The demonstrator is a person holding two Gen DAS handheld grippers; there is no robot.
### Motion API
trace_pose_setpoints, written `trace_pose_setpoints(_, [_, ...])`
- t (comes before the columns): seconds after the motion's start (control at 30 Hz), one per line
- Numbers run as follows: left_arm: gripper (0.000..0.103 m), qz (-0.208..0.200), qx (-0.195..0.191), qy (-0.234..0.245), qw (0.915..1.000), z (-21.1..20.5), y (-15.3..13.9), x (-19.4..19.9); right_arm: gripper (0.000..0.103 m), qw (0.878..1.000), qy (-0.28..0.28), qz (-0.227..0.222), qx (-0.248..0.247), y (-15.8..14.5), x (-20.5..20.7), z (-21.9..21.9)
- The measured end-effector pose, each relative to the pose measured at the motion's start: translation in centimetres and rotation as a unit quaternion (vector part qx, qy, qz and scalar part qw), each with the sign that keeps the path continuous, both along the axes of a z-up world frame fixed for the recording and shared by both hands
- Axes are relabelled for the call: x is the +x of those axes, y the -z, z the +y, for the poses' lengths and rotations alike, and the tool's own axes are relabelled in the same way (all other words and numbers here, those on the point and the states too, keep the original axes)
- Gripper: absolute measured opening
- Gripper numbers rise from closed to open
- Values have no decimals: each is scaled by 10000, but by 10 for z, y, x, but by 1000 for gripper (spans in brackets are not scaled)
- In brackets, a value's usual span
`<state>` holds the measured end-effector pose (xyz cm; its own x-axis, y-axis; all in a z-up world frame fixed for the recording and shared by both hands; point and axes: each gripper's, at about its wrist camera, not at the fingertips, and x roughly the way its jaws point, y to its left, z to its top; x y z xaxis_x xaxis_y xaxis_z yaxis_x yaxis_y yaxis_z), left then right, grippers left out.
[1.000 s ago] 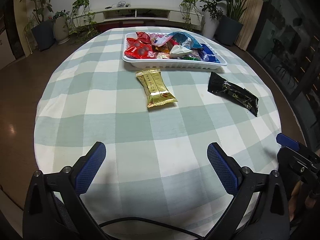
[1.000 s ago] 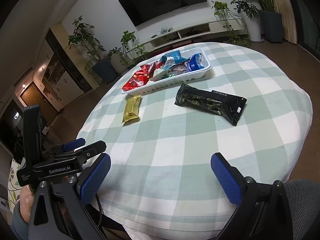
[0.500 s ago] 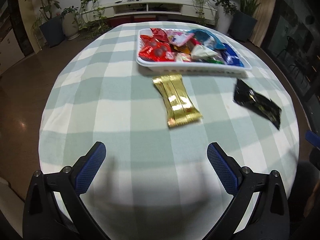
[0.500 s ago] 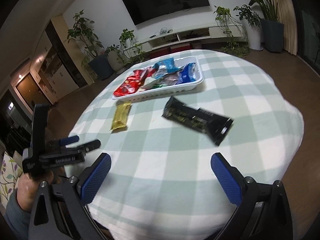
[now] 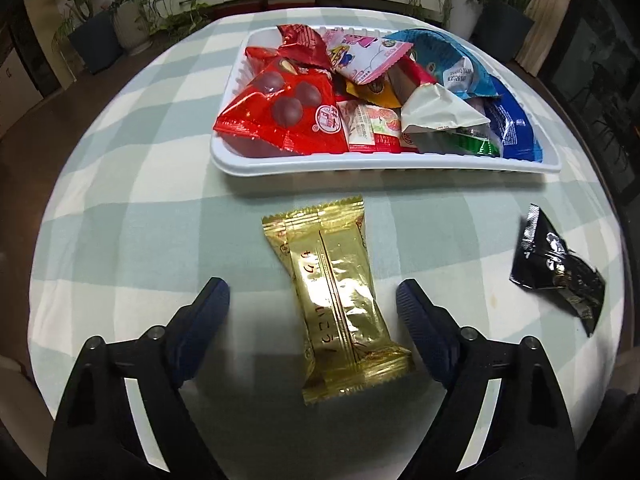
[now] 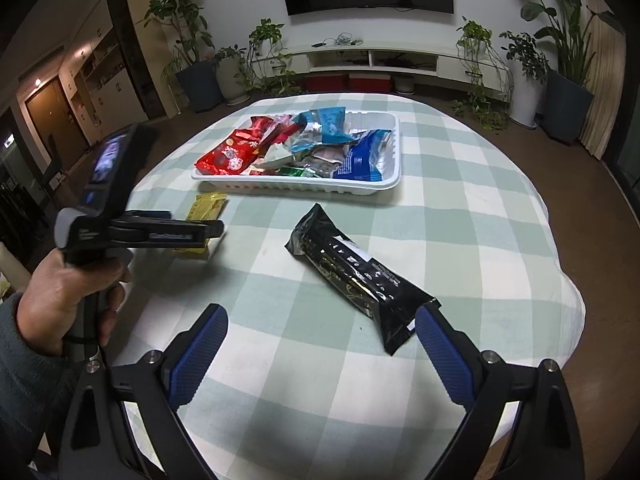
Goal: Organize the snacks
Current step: 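Grasp the gold wafer packet with the left tool, then grasp the black snack bar packet with the right tool while the left tool holds the gold packet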
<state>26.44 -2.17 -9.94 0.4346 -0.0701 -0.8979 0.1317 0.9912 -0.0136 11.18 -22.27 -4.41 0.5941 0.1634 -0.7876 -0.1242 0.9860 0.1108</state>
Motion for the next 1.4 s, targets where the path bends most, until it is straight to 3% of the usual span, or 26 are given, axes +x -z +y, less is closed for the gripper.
trace_pose_setpoints(0.07, [73,-61,-21,104,9999,-1,1,0,96,9999,-80,-6,-76,1,2,3])
trace_pose_setpoints(0.2, [36,-119,-61,382,9992,-1,-1,-1,93,9992,-244,96,-307,7,13,4])
trace_pose_setpoints(0.27, [30,-132,-12,549,9984,-2,-1,-2,91,9986,-357,151,-372,9,21,2])
trace_pose_setpoints(0.47, [29,-173,12,892,9959,3,-2,-20,89,9937,-810,507,-581,19,50,-3])
trace_pose_setpoints(0.8, [29,-149,-861,935,9918,38,-11,-92,72,9769,-1252,1324,-1119,60,93,2])
trace_pose_setpoints(0.87, [29,-171,-980,915,9908,42,-14,-100,64,9767,-1255,1369,-1078,59,96,1])
trace_pose_setpoints(1.0, [29,-188,-1062,919,9899,44,-16,-107,35,9766,-1238,1480,-948,55,93,2])
trace_pose_setpoints(1.07, [29,-189,-1135,922,9891,45,-15,-106,27,9766,-1208,1492,-973,53,88,6])
trace_pose_setpoints(1.23, [29,-198,-1444,873,9855,52,-17,-108,21,9815,-1008,1440,-762,51,74,11])
trace_pose_setpoints(1.4, [29,-352,-1843,738,9795,64,-31,-106,20,9910,-729,1115,88,35,52,10])
